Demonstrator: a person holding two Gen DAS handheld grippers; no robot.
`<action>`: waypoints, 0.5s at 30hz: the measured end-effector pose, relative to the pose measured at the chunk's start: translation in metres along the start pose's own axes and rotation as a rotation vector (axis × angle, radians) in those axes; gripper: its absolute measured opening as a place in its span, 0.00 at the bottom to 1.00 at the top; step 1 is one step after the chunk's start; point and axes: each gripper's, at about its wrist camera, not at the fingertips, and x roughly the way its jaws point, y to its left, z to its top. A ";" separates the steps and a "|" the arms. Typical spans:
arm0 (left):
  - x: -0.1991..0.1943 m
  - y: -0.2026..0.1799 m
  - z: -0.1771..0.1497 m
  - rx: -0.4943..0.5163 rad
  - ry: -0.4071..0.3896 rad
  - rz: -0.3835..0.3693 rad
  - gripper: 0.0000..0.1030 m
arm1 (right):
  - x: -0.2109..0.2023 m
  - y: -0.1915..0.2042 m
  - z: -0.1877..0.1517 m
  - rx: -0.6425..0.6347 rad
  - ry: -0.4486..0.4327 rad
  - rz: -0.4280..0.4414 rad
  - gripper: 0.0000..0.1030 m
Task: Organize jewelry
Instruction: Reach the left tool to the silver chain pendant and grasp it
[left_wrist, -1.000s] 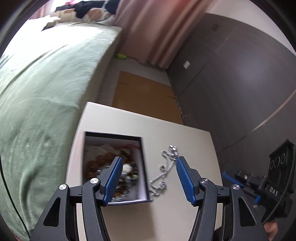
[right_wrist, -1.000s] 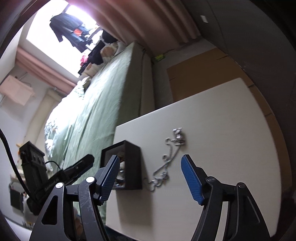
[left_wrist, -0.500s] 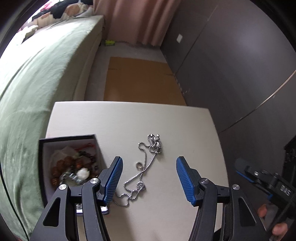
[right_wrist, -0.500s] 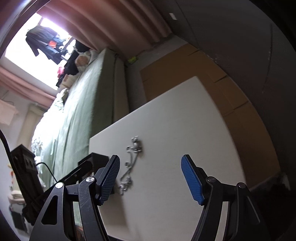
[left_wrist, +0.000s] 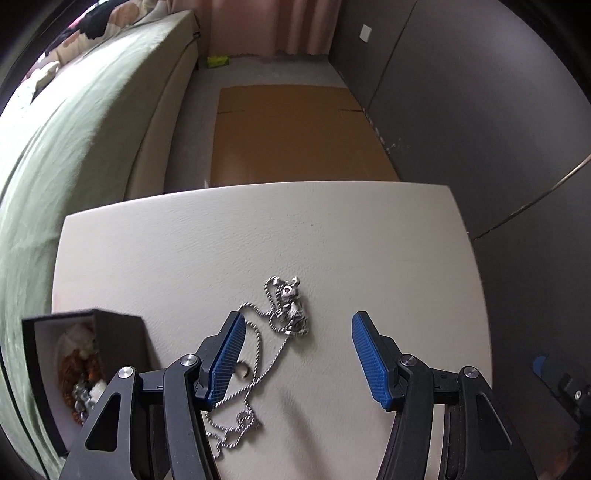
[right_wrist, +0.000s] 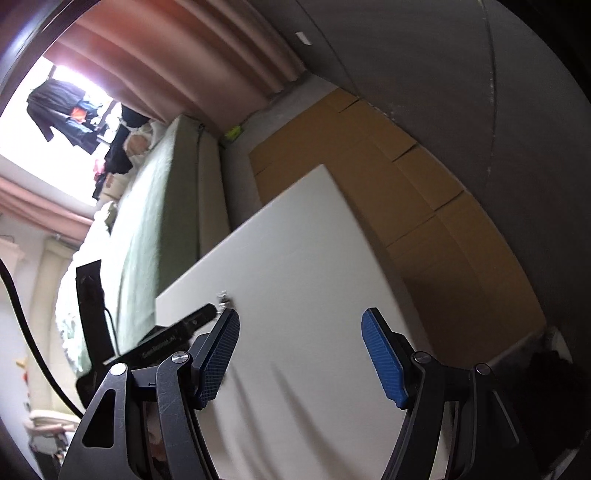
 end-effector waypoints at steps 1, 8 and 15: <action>0.005 -0.002 0.001 0.001 0.011 0.019 0.59 | 0.002 -0.003 0.000 0.001 0.005 -0.014 0.67; 0.034 -0.012 0.004 0.008 0.035 0.093 0.59 | 0.004 -0.010 0.003 0.013 0.019 -0.034 0.67; 0.031 -0.015 -0.006 0.031 -0.008 0.105 0.24 | 0.000 -0.009 0.003 0.012 0.015 -0.012 0.67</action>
